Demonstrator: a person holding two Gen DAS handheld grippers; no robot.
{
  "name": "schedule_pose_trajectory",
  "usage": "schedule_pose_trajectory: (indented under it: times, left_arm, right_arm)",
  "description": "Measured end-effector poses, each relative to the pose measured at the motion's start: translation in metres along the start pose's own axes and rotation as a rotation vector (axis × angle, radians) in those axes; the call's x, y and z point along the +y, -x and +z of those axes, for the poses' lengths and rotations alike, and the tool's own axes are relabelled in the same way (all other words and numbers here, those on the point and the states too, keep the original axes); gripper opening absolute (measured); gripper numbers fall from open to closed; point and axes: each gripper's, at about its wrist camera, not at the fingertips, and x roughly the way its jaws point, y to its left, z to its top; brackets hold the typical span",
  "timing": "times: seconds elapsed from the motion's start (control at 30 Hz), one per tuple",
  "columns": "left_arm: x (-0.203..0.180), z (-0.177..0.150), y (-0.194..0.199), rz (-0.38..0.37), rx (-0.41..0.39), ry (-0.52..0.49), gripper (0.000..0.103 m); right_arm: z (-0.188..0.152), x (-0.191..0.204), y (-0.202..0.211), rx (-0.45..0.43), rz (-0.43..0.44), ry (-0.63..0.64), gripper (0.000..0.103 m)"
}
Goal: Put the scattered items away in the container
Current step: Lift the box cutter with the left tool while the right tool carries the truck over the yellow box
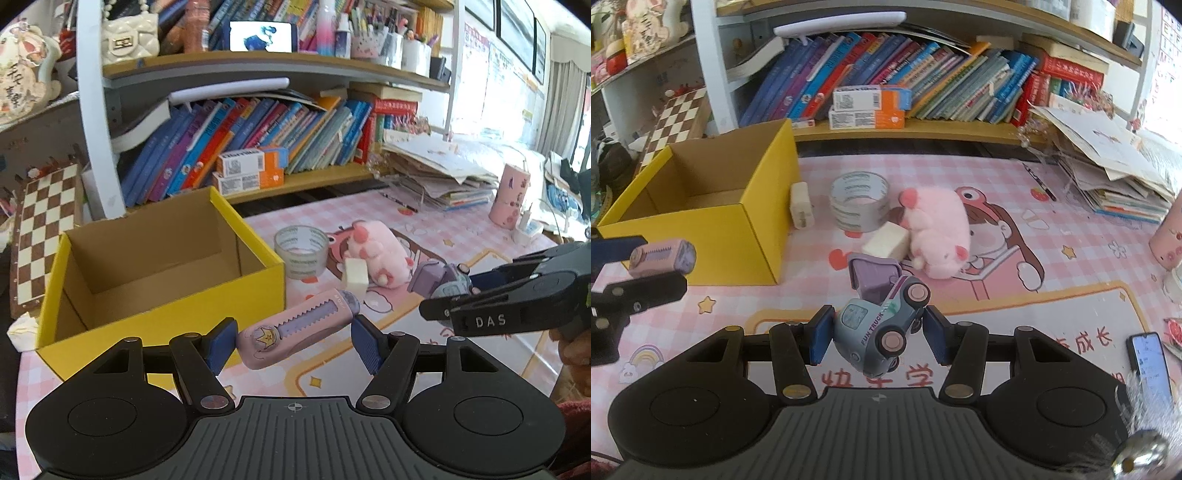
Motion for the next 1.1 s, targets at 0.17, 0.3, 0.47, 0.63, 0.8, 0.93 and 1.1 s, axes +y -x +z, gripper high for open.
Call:
schedule_pose_trajectory:
  times: [0.17,0.3,0.47,0.63,0.8,0.93,1.1]
  left_arm:
    - [0.014,0.005,0.010,0.001,-0.028,0.034,0.067]
    - [0.025,0.009,0.015,0.004,-0.049,0.058,0.067]
    - [0.041,0.016,0.022,0.018,-0.083,0.087,0.067]
    - [0.058,0.024,0.028,0.051,-0.123,0.114,0.067]
    - [0.076,0.032,0.031,0.102,-0.152,0.130,0.067]
    - [0.089,0.036,0.033,0.140,-0.172,0.142,0.068]
    - [0.099,0.041,0.029,0.160,-0.179,0.148,0.068]
  right_arm:
    - [0.006,0.014,0.001,-0.015,0.010,0.038,0.050]
    - [0.012,0.024,0.002,-0.026,0.025,0.071,0.050]
    - [0.025,0.037,0.002,-0.038,0.063,0.106,0.050]
    - [0.043,0.054,0.003,-0.065,0.107,0.165,0.050]
    - [0.059,0.070,-0.001,-0.083,0.142,0.216,0.050]
    - [0.071,0.079,-0.005,-0.097,0.158,0.241,0.050]
    - [0.087,0.088,-0.011,-0.116,0.175,0.271,0.050]
